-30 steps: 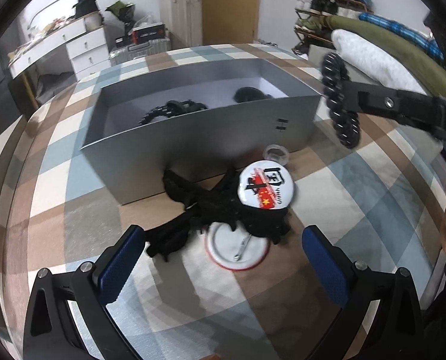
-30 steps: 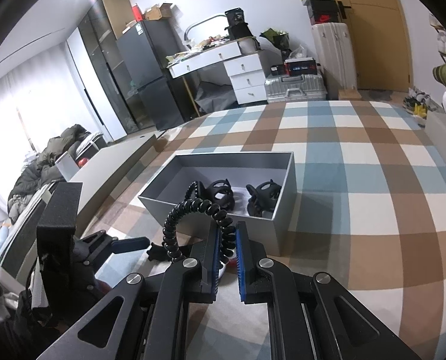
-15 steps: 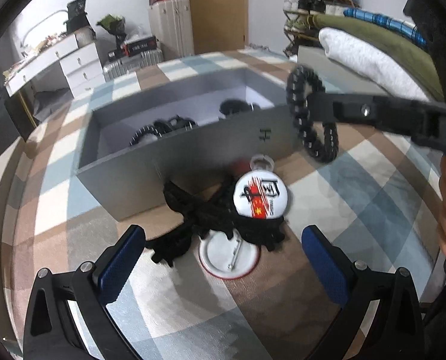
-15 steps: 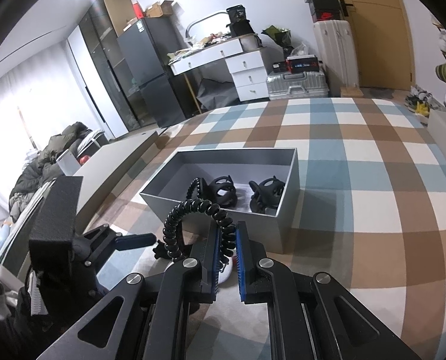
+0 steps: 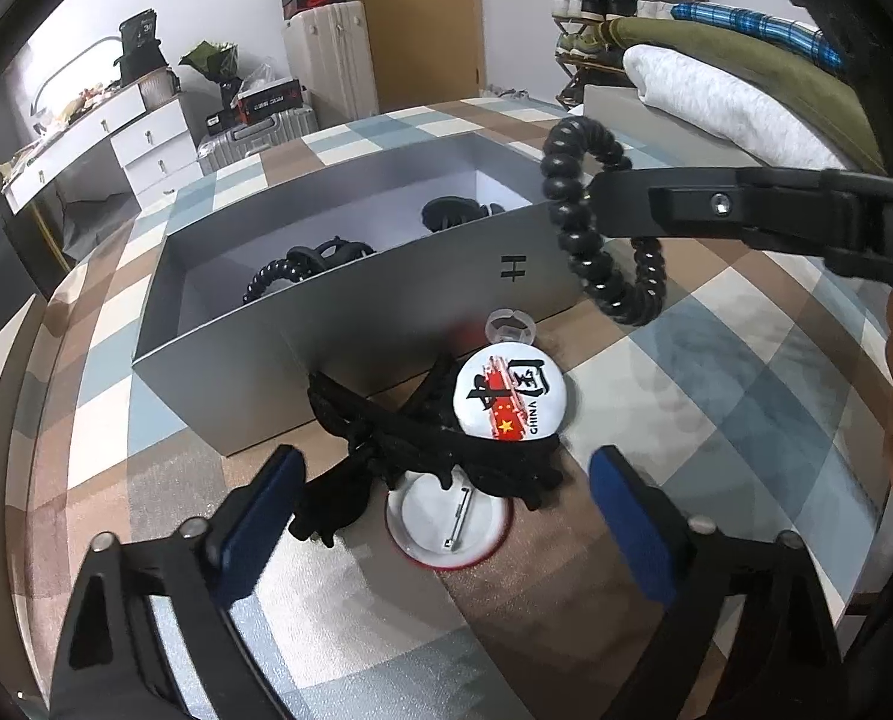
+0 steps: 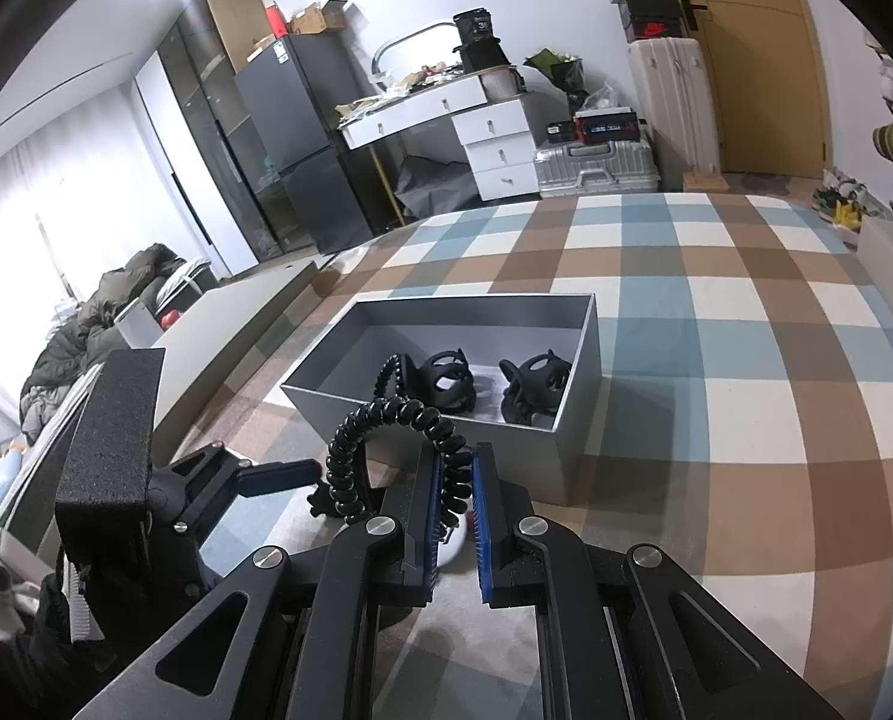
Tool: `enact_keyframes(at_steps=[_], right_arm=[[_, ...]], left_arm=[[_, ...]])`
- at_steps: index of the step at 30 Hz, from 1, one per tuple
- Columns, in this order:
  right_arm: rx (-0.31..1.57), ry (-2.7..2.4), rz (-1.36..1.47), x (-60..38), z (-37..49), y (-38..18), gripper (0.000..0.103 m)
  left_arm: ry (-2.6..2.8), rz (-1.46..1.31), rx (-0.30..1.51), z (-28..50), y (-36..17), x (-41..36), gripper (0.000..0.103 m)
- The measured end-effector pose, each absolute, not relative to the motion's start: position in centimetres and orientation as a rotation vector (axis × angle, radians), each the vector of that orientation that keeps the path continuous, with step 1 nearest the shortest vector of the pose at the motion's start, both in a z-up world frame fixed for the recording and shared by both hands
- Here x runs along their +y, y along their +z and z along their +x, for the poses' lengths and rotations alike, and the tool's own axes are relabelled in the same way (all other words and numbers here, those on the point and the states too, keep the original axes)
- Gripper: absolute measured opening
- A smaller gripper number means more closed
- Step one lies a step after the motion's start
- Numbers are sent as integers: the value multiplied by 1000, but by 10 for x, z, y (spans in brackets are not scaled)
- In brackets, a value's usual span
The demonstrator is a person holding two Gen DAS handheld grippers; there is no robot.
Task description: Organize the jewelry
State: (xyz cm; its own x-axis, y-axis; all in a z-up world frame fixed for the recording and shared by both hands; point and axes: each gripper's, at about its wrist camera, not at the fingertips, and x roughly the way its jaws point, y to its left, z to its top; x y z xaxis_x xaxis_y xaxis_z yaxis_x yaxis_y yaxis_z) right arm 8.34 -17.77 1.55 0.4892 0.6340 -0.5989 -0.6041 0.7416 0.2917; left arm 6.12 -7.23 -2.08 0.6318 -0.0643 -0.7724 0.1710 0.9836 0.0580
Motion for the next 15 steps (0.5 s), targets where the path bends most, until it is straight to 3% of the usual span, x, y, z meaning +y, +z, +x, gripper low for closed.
enact_keyframes(at_steps=[1,6,15], right_arm=[[746,754,45,-178,83,16,9],[745,756,43,-177,83,16,9],[745,755,45,-177,83,16,9]], left_arm=[[-136,126,879,62,-21,-72,78],[-148,101,869,61,-20,-69,66],[-177,63,831,57,-14,-64,65]])
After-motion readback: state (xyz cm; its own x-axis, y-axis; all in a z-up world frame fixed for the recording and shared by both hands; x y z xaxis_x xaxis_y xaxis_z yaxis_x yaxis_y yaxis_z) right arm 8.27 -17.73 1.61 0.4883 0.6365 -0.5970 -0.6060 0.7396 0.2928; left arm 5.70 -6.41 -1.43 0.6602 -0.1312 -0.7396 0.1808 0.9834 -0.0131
